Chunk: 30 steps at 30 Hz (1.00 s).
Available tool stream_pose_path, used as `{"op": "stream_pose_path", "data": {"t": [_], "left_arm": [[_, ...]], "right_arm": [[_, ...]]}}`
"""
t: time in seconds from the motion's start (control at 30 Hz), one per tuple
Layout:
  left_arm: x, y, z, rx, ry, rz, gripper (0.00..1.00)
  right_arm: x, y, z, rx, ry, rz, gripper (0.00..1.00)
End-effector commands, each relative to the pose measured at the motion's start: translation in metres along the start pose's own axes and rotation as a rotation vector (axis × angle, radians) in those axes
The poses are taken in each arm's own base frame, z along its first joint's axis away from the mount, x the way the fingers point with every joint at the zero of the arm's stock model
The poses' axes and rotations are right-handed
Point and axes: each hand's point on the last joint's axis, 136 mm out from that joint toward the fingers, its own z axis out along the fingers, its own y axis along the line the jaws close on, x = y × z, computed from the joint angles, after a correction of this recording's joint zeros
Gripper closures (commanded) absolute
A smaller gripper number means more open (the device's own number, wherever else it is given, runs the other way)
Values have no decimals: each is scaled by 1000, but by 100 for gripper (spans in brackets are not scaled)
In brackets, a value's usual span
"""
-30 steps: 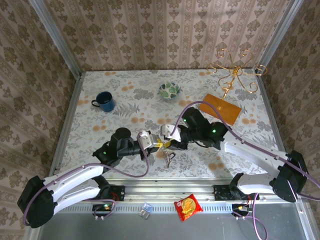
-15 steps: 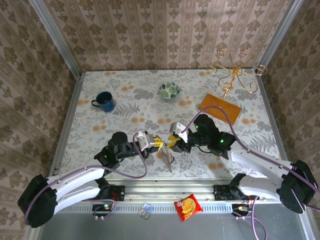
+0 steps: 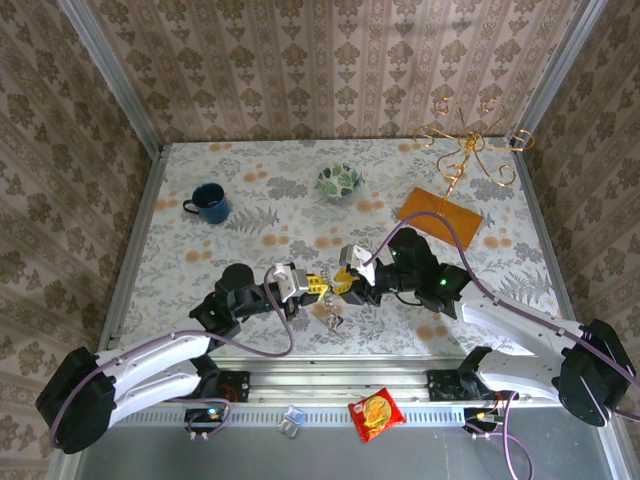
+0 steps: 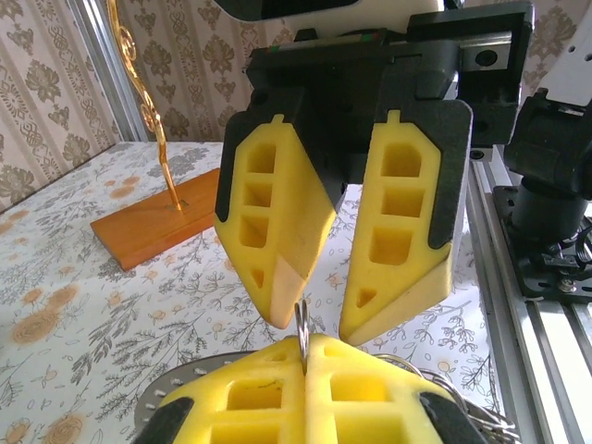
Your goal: Put the keys on the keyring
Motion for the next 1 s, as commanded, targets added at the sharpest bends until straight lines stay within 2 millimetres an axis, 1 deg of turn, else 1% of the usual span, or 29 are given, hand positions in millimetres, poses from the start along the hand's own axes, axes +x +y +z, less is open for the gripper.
{"op": "stream_pose_path", "data": {"t": [0.0,0.17,0.23,0.37,0.53,0.67,0.73,0.8,0.83,0.93,0.97], "left_arm": [[-12,-3,0,21,-54,22,100],[-14,-4,0,26,-63,25,100],[-14,-4,0,29,-64,24,100],[-14,-5,1,38,-64,22,100],[-15,-7,1,48,-65,14,100],[-17,-9,1,64,-75,9,100],[-18,-10,2,71,-82,7,100],[-19,-9,2,72,-86,6,100],[-19,-9,2,72,-87,8,100],[-18,-8,2,67,-83,11,100],[-17,-7,2,61,-82,13,100]], "right_arm": [[-18,-1,-2,-12,-52,-23,70],[-10,-6,-2,22,-22,-28,71],[-12,-4,-2,12,-28,-27,72],[-21,-3,-4,5,-61,-36,72],[-28,-3,-5,0,-74,-51,71],[-32,-1,-3,-23,-83,-60,73],[-33,1,-2,-38,-85,-64,76],[-34,4,-1,-63,-87,-69,82],[-34,6,0,-73,-84,-71,85],[-29,10,1,-101,-59,-81,98],[-28,10,1,-105,-49,-87,100]]}}
